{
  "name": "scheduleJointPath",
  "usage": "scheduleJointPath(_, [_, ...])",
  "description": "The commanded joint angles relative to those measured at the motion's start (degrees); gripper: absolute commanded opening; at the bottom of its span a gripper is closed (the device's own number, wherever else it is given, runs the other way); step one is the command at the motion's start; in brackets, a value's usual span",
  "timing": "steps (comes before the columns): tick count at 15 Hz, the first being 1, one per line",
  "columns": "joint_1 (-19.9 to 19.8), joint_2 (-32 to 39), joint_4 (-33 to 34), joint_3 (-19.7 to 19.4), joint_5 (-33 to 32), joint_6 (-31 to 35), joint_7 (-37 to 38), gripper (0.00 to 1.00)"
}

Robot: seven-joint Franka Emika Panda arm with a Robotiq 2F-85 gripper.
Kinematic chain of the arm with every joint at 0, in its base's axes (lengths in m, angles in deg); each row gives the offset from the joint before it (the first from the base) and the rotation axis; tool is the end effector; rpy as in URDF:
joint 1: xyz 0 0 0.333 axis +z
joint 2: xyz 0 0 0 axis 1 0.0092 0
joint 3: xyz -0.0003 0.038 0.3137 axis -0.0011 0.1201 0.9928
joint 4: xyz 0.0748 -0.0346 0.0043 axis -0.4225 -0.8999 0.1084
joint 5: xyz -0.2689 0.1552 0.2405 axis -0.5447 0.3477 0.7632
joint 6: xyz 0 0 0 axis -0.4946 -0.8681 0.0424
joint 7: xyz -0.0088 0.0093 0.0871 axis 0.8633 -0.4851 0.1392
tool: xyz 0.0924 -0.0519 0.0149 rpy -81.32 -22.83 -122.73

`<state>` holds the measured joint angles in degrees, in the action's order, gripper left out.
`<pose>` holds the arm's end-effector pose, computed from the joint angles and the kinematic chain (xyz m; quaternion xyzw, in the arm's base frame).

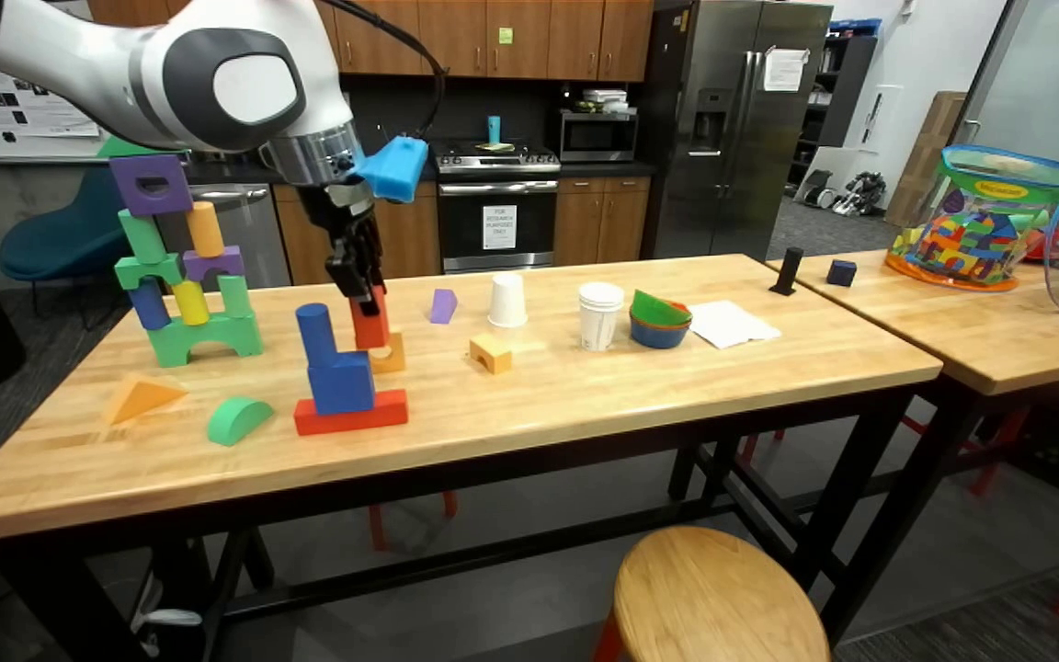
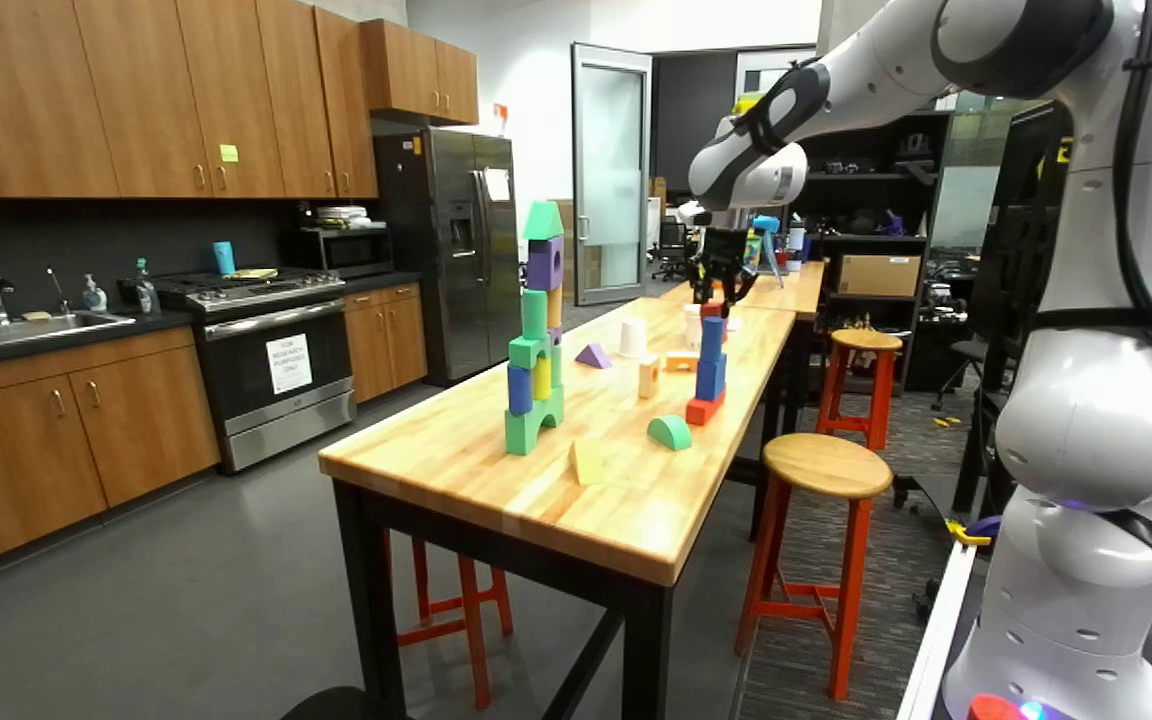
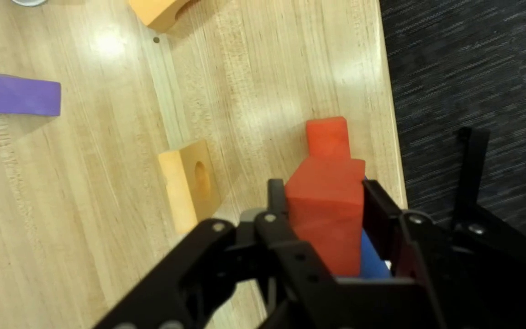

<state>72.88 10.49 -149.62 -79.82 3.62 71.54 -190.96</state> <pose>0.5035 -0.3121 0.4636 0.6960 0.7085 0.0020 0.1170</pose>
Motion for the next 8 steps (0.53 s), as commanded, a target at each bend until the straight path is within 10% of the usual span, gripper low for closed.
scheduleJointPath(1, [0.21, -0.90, -1.04, 0.25, -1.77, 1.02, 2.42, 0.19])
scheduleJointPath(8, [0.79, -0.88, -1.36, 0.71, -2.32, 1.31, 3.70, 0.19])
